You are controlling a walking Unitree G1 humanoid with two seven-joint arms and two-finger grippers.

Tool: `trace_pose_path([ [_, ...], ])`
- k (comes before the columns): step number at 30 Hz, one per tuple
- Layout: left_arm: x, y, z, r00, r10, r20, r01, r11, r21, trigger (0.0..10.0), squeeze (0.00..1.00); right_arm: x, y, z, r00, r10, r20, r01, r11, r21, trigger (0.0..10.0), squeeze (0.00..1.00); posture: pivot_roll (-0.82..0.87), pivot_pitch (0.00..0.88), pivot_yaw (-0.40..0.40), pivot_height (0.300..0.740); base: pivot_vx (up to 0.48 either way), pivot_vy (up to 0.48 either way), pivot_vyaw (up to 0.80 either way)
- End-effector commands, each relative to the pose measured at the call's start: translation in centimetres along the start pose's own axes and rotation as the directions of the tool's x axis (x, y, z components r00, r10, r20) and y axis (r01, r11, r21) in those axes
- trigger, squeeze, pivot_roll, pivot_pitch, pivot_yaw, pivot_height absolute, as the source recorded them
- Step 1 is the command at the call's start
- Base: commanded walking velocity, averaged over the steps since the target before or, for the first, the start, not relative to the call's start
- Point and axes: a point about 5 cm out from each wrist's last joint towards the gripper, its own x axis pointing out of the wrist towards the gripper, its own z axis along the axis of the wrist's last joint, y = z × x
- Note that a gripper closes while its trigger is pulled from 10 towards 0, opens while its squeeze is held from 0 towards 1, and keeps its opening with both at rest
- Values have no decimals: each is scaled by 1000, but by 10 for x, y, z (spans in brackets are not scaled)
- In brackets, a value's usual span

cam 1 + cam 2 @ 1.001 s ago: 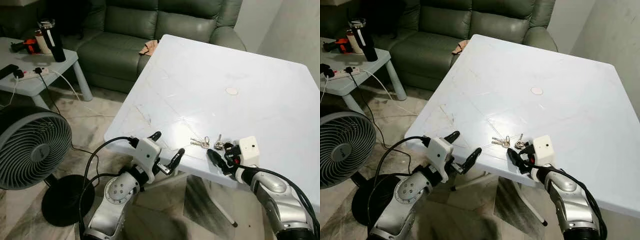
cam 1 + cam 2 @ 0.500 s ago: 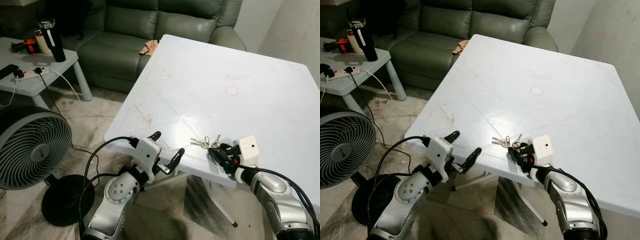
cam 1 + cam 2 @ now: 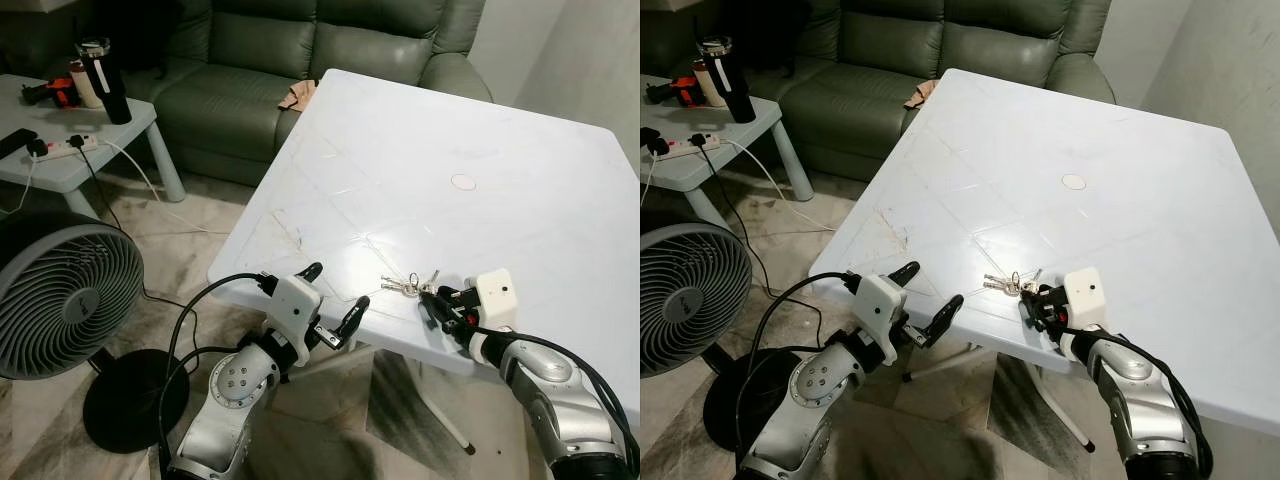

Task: Hang keys on a hook

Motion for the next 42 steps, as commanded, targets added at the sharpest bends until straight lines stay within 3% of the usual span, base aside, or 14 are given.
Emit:
trace_pose_path([
  [1, 2, -3, 4, 1000, -11, 7, 11, 1000, 12, 10000, 0, 0, -4, 1, 999, -30, 13, 30, 1000, -5, 7059, 0, 52, 127, -79, 740, 0, 0, 0],
  [2, 2, -3, 4, 1000, -11, 7, 11, 1000, 12, 10000, 0, 0, -4, 1, 999, -30, 13, 30, 1000, -5, 7059, 0, 52, 127, -79, 740, 0, 0, 0],
  [3, 2, -3, 4, 1000, -11, 7, 11, 1000, 13, 10000, 0, -1, -5, 2, 999, -34, 26, 34, 999, -5, 3255, 0, 52, 127, -79, 740, 0, 0, 0],
  [5, 2, -3, 4, 1000, -11, 6, 11, 1000, 12, 10000, 0, -1, -7, 2, 998, -52, 23, 52, 999, -12, 3608, 0, 52, 127, -79, 740, 0, 0, 0],
  [6, 2, -3, 4, 1000, -11, 6, 11, 1000, 12, 10000, 0, -2, -7, 3, 999, -47, 28, 47, 999, -5, 0, 0, 52, 127, -79, 740, 0, 0, 0],
  [8, 2, -3, 4, 1000, -11, 7, 11, 1000, 11, 10000, 0, -2, -6, 4, 999, -24, 35, 25, 1000, -5, 0, 0, 52, 127, -79, 740, 0, 0, 0],
  [9, 2, -3, 4, 1000, -11, 6, 11, 1000, 12, 10000, 0, -2, -6, 4, 999, -32, 31, 32, 999, -11, 118, 0, 52, 127, -79, 740, 0, 0, 0],
  [10, 2, -3, 4, 1000, -11, 6, 11, 1000, 12, 10000, 0, -3, -6, 3, 999, -28, 29, 28, 1000, -13, 4471, 0, 53, 127, -79, 740, 0, 0, 0],
  [12, 2, -2, 4, 1000, -11, 6, 11, 1000, 12, 10000, 0, -3, -6, 3, 999, -10, 32, 11, 1000, -8, 4471, 0, 53, 127, -79, 740, 0, 0, 0],
  [14, 2, -2, 4, 1000, -10, 6, 10, 1000, 12, 10000, 0, -3, -4, 2, 1000, 16, 17, -16, 1000, 0, 10000, 0, 54, 125, -78, 740, 0, 0, 0],
  [37, 2, -1, 5, 1000, 1, 7, -1, 1000, 9, 10000, 0, -3, -2, 0, 1000, 25, 10, -25, 1000, -8, 10000, 0, 57, 129, -78, 740, 0, 0, 0],
  [38, 2, -1, 5, 1000, 1, 7, -1, 1000, 9, 10000, 0, -3, -2, 0, 999, 30, 14, -30, 1000, -2, 9490, 0, 58, 131, -80, 740, 0, 0, 0],
  [39, 2, -1, 5, 1000, 1, 7, -1, 1000, 9, 10000, 0, -4, -2, 0, 999, 33, 18, -33, 999, -9, 3843, 0, 58, 131, -80, 740, 0, 0, 0],
  [42, 2, -1, 5, 1000, 0, 6, 0, 1000, 9, 10000, 0, -4, -2, 1, 999, 36, 20, -36, 999, -11, 2549, 0, 58, 131, -80, 740, 0, 0, 0],
])
